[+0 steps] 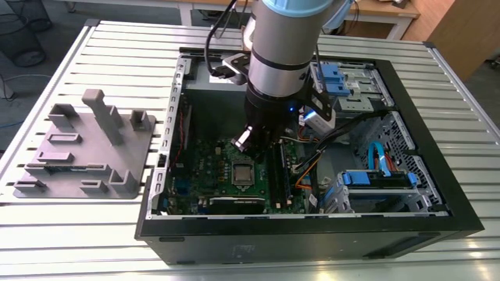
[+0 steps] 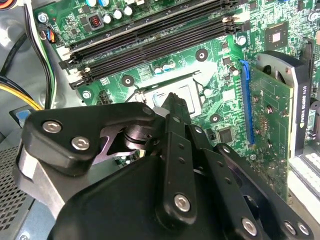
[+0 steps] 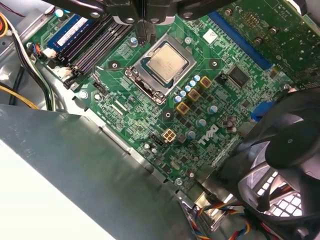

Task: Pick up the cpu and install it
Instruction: 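Close the cpu cover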

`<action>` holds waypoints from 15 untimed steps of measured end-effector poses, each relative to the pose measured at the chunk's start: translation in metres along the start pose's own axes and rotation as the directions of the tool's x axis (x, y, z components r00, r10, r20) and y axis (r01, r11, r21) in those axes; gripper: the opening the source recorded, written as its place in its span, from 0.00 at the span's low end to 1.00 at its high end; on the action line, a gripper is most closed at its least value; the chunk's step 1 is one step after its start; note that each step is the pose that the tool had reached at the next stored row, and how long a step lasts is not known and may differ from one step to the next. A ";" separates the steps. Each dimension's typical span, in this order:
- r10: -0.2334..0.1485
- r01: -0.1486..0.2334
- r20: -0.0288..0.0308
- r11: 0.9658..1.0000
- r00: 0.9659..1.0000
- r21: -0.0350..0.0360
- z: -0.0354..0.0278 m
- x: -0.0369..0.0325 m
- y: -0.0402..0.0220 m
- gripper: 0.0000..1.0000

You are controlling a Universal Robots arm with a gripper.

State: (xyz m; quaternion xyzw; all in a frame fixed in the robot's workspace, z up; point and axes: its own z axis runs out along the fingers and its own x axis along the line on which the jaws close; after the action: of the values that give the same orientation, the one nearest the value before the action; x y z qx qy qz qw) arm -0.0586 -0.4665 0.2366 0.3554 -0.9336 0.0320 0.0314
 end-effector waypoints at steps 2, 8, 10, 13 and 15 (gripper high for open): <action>0.000 0.000 0.000 1.000 1.000 0.000 0.0000 0.0002 0.0001 0.11; 0.000 0.000 0.000 1.000 1.000 0.000 0.0000 0.0002 0.0002 0.11; 0.000 0.000 0.000 1.000 1.000 0.000 0.0000 0.0008 0.0005 0.11; 0.000 0.000 0.003 1.000 1.000 0.001 0.0002 0.0027 0.0012 0.11; 0.000 0.000 0.005 1.000 1.000 0.002 0.0003 0.0049 0.0022 0.11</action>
State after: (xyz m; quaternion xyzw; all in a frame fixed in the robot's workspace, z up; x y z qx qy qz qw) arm -0.0637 -0.4681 0.2365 0.3553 -0.9337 0.0322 0.0285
